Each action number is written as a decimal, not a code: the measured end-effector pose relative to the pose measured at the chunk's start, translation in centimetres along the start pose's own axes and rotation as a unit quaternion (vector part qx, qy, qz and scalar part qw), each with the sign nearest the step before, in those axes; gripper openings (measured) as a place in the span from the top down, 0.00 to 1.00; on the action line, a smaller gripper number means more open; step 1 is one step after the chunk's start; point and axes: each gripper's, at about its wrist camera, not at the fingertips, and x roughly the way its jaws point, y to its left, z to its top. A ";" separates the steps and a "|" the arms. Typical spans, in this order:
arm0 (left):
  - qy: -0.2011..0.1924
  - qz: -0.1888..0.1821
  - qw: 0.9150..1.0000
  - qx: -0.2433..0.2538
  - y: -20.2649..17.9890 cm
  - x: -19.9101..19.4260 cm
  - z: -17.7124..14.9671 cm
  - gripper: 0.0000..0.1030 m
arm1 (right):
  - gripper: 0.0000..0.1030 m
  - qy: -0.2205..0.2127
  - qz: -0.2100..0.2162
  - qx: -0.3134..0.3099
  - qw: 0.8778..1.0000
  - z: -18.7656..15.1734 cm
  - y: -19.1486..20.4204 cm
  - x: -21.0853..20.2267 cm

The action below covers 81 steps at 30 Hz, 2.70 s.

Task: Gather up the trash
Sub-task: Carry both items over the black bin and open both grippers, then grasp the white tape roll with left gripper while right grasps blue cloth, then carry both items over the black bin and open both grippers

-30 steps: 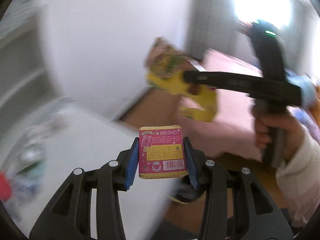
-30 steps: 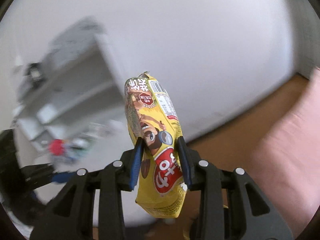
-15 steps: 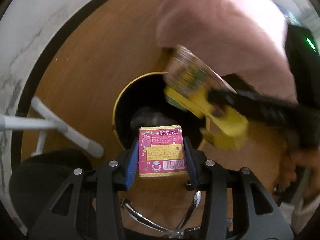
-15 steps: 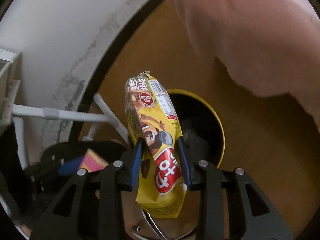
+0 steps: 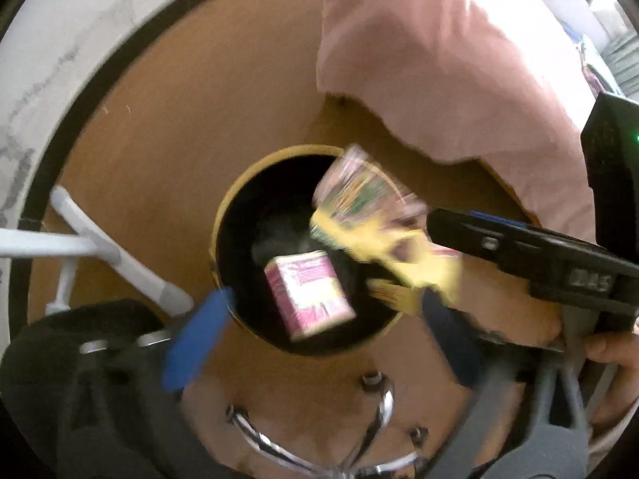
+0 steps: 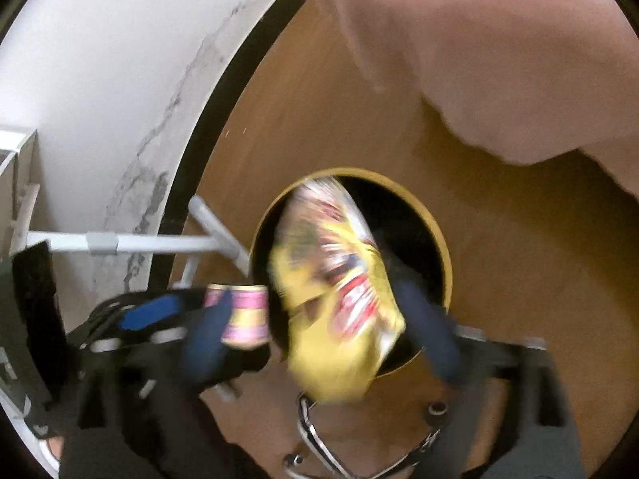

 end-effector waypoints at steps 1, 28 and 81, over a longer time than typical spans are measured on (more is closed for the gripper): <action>-0.012 0.000 1.000 0.004 -0.1 -0.4 0.0 0.06 | 0.09 -0.005 -0.003 0.001 1.000 0.2 -0.1 -0.4; -0.366 0.290 0.857 -0.218 18.8 -42.2 -24.5 0.06 | 0.07 -0.303 -0.026 -0.329 0.894 -6.7 35.7 -18.4; -0.378 0.267 0.839 -0.288 30.3 -48.5 -32.8 0.95 | 0.70 -0.114 0.174 -0.550 0.809 -17.8 58.6 -11.1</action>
